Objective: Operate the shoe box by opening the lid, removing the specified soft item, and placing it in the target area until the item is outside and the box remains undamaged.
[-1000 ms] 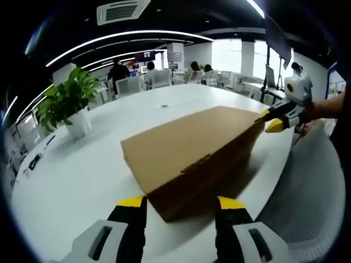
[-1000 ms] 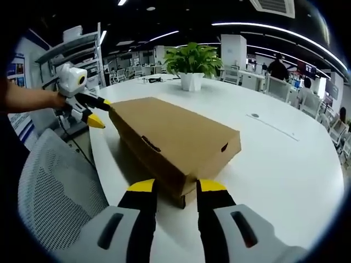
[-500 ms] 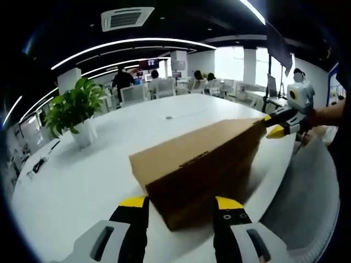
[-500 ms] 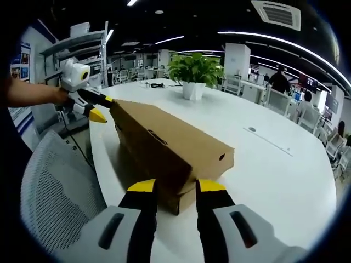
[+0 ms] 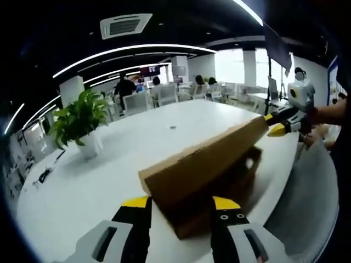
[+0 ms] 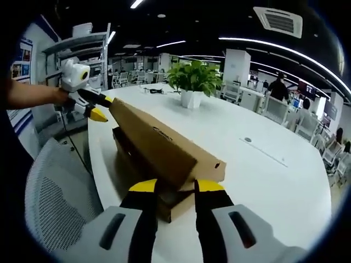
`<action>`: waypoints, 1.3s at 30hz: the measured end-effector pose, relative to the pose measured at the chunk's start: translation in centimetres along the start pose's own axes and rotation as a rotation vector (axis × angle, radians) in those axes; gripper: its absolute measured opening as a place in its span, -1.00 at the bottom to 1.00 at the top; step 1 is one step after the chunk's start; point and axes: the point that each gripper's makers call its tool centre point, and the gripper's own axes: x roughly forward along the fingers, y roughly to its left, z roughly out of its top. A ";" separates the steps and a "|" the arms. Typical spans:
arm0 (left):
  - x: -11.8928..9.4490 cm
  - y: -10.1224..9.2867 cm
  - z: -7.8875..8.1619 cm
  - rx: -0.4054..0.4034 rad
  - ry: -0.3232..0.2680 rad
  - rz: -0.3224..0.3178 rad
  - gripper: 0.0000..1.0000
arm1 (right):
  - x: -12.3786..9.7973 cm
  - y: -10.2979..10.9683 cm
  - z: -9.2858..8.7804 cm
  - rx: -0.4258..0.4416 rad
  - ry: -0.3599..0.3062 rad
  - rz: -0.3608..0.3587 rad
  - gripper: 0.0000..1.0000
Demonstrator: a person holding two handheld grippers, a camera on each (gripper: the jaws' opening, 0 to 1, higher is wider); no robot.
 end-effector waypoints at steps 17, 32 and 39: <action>0.4 4.7 0.9 0.032 -0.059 0.061 -0.39 | -0.1 -1.6 2.9 -0.015 -0.037 -0.035 -0.60; 0.8 2.5 5.6 0.024 -0.093 0.142 -0.56 | 0.3 -3.7 5.0 -0.033 -0.049 -0.045 -0.67; 1.0 2.4 7.2 0.006 -0.115 0.162 -0.65 | 0.6 -4.6 5.8 -0.037 -0.053 -0.048 -0.72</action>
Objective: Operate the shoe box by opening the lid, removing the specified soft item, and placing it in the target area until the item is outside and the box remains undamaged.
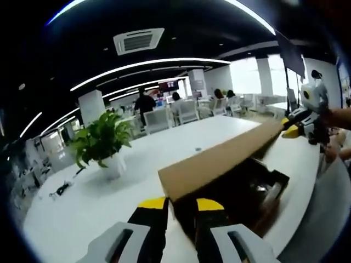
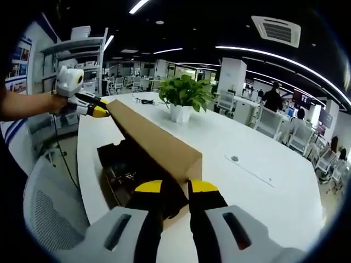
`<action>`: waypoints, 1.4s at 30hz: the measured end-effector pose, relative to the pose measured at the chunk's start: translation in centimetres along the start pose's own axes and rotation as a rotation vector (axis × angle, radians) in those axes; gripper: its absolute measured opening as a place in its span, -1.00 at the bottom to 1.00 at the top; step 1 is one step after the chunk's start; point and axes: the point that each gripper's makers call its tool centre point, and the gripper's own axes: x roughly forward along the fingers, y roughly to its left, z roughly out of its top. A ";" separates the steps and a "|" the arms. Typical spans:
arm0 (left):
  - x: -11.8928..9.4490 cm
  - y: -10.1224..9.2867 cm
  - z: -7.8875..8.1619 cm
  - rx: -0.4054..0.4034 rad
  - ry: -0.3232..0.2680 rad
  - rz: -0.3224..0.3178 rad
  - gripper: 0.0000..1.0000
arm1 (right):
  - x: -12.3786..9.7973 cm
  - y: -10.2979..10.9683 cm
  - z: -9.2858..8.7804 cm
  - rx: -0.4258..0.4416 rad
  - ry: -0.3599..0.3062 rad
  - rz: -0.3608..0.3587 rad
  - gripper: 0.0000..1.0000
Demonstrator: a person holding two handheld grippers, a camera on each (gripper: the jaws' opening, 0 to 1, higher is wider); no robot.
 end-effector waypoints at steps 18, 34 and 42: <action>2.2 2.6 2.6 0.002 -0.031 0.049 -0.87 | 1.8 -3.1 1.4 -0.007 -0.011 -0.022 -0.80; 4.4 5.3 3.3 -0.007 -0.062 0.039 -0.94 | 3.0 -5.0 1.6 0.034 -0.015 -0.035 -0.81; 5.7 6.1 3.7 -0.008 -0.066 0.034 -0.95 | 3.9 -5.3 -1.0 0.045 0.037 -0.054 -0.77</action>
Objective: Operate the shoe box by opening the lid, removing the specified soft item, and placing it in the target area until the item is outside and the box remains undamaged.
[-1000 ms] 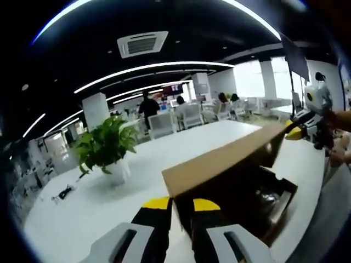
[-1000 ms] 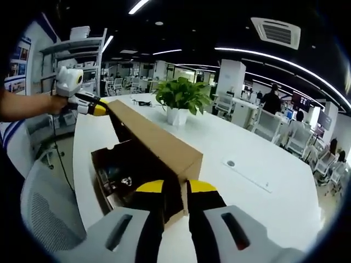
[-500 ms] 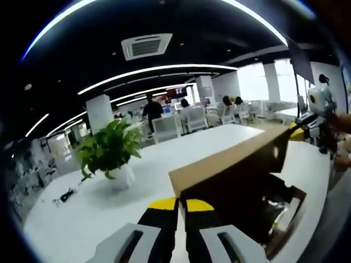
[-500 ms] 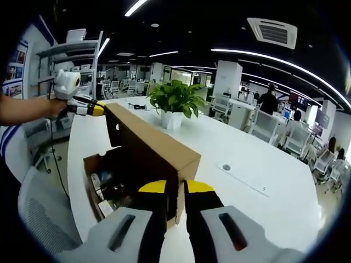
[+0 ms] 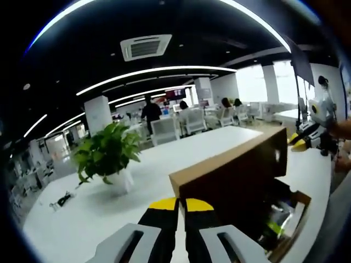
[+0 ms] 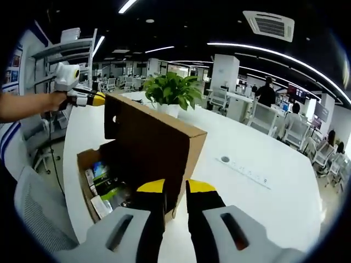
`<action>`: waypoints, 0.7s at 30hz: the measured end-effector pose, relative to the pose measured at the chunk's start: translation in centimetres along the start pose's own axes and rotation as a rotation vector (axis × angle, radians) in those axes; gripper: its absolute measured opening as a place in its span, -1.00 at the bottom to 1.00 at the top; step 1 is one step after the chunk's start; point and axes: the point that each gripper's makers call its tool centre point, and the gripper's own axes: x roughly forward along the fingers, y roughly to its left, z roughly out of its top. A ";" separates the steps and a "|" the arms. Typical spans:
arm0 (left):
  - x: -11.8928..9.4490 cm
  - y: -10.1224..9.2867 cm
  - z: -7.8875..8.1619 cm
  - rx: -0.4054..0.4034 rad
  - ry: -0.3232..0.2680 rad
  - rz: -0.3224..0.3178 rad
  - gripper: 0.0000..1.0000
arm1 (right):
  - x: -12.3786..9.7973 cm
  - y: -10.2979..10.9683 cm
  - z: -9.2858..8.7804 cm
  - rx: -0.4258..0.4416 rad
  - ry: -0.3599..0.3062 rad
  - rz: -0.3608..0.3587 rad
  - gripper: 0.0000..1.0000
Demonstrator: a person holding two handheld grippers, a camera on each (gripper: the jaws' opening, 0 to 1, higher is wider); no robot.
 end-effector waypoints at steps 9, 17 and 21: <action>1.2 0.5 0.3 0.004 0.006 -0.002 -0.95 | 1.0 -0.6 -3.1 0.022 0.046 -0.043 -0.78; 2.2 0.8 0.4 0.005 0.011 -0.009 -0.95 | 2.6 -0.5 -4.5 0.016 0.072 -0.033 -0.81; 2.6 1.0 0.5 -0.001 0.010 -0.013 -0.95 | 3.3 -0.5 -4.9 0.025 0.081 -0.033 -0.82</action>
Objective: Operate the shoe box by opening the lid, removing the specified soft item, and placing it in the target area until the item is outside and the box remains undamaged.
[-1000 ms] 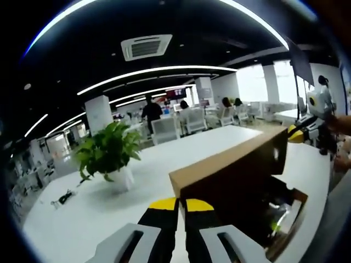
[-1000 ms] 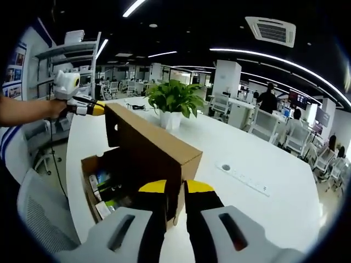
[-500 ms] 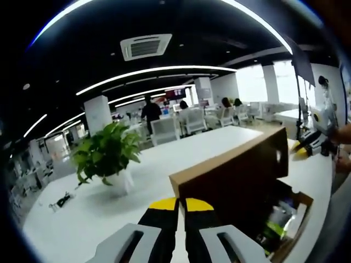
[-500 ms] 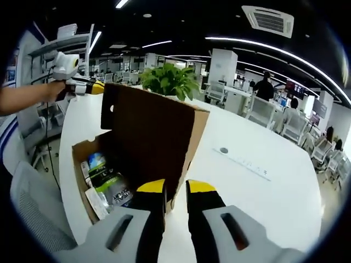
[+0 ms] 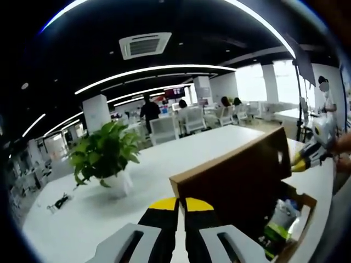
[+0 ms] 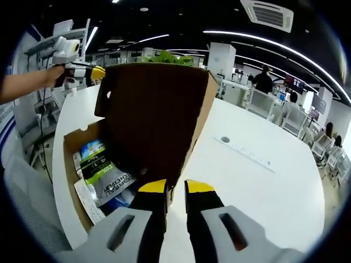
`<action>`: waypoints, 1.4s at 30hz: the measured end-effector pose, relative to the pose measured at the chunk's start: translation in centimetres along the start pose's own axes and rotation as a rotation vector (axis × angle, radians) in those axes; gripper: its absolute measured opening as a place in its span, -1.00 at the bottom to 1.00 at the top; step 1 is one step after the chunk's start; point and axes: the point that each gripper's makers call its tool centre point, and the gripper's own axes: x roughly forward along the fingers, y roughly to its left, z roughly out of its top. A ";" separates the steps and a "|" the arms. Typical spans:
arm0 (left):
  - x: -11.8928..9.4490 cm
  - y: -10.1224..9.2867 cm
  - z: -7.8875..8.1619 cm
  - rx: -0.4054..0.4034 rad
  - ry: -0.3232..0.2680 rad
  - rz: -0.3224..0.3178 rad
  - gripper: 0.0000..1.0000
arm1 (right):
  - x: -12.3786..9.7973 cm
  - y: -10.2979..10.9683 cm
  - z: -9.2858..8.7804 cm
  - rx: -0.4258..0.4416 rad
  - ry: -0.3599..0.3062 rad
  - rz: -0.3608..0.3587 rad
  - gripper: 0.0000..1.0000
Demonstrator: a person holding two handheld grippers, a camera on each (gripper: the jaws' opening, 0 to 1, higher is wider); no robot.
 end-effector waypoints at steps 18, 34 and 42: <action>2.5 1.0 0.0 -0.034 0.009 0.005 -0.95 | 1.0 -0.2 0.0 -0.038 0.019 -0.037 -0.97; 4.2 0.7 -1.6 -0.063 0.056 0.001 -0.78 | 1.5 -0.7 0.1 -0.029 0.023 -0.025 -0.98; 3.8 0.5 -4.6 -0.099 0.111 0.007 -0.76 | 2.1 -1.1 0.1 -0.038 0.032 -0.020 -0.98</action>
